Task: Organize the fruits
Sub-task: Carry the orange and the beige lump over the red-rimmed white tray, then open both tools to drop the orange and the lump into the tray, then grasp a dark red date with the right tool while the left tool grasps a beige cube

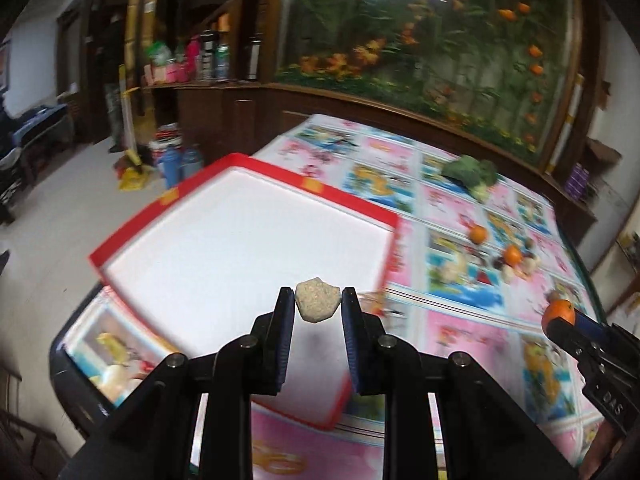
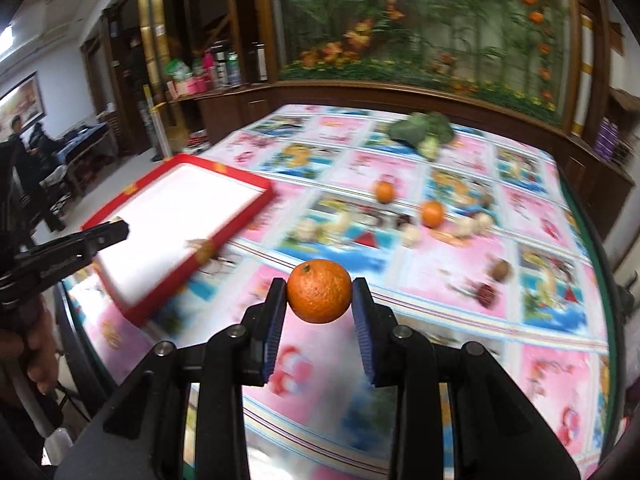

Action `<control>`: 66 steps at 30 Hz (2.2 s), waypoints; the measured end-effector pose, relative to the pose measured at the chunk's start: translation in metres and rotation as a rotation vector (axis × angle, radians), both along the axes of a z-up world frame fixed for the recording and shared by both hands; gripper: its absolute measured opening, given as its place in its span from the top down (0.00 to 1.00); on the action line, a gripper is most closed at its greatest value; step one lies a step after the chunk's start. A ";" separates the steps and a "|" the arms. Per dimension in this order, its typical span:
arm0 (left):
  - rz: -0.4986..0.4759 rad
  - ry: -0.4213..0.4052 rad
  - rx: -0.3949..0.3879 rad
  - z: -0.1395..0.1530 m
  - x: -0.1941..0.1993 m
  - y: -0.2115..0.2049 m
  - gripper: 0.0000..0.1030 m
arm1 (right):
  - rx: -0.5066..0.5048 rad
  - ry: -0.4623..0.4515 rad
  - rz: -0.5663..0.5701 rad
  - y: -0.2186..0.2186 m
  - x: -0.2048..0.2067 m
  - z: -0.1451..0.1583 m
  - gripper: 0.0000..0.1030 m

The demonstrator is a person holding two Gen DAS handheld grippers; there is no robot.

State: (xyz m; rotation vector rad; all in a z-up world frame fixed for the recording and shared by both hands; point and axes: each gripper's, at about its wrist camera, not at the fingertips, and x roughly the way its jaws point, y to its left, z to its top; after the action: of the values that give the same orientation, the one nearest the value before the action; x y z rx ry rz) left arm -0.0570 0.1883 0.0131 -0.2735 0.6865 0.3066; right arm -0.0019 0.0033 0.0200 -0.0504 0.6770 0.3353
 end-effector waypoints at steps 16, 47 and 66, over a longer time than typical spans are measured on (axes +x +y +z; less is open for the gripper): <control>0.118 0.050 -0.006 -0.017 0.003 0.049 0.78 | 0.014 0.069 0.215 0.136 0.077 -0.023 0.65; 0.133 -0.028 -0.032 -0.004 0.007 0.015 0.24 | 0.084 -0.018 -0.059 -0.010 0.032 -0.004 0.30; -0.203 0.140 0.034 -0.042 0.071 -0.113 0.24 | 0.018 0.158 -0.283 -0.148 0.063 -0.063 0.42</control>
State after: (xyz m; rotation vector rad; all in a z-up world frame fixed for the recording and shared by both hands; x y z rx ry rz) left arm 0.0144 0.0750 -0.0286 -0.1495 0.8395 0.1443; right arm 0.0611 -0.1451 -0.0435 0.0896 0.8258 0.0730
